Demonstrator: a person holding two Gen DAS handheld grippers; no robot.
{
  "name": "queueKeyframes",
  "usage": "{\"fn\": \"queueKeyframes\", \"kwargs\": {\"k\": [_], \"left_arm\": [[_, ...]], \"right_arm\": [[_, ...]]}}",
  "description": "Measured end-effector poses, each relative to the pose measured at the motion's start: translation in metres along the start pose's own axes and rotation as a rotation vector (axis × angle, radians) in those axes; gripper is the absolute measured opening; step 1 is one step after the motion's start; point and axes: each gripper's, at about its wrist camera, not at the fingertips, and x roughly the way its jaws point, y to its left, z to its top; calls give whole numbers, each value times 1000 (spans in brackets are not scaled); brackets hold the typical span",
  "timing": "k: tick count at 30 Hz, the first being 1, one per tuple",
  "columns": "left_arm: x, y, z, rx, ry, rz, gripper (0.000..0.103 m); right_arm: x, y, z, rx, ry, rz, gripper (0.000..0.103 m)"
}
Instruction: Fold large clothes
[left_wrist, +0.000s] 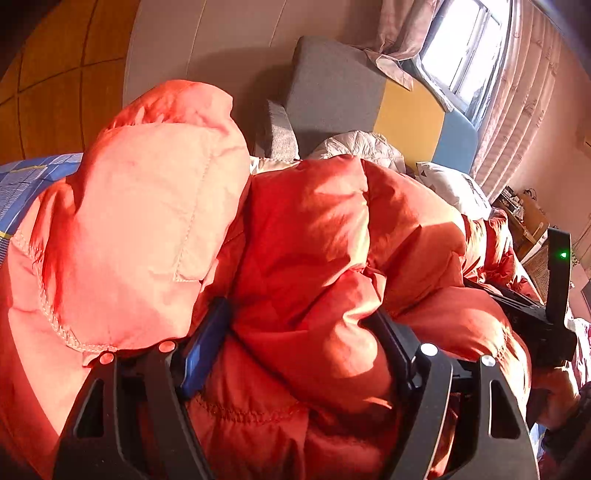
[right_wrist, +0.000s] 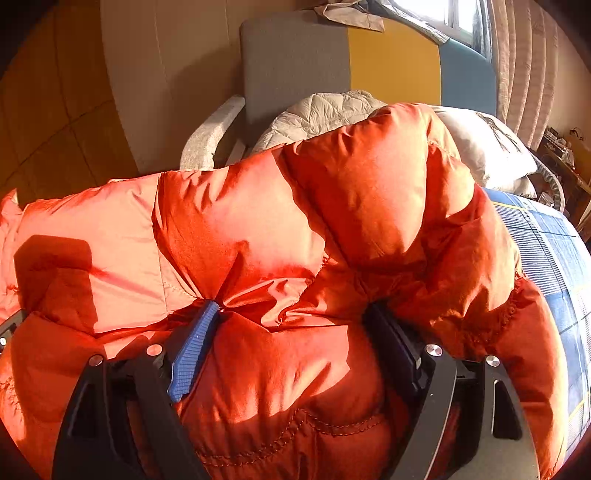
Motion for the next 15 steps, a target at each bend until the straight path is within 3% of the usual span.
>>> {"fn": "queueKeyframes", "kwargs": {"k": [7, 15], "left_arm": [[-9, -14, 2, 27, 26, 83, 75], [-55, -25, -6, 48, -40, 131, 77]], "right_arm": [[-8, 4, 5, -11, 41, -17, 81], [-63, -6, -10, 40, 8, 55, 83]]}}
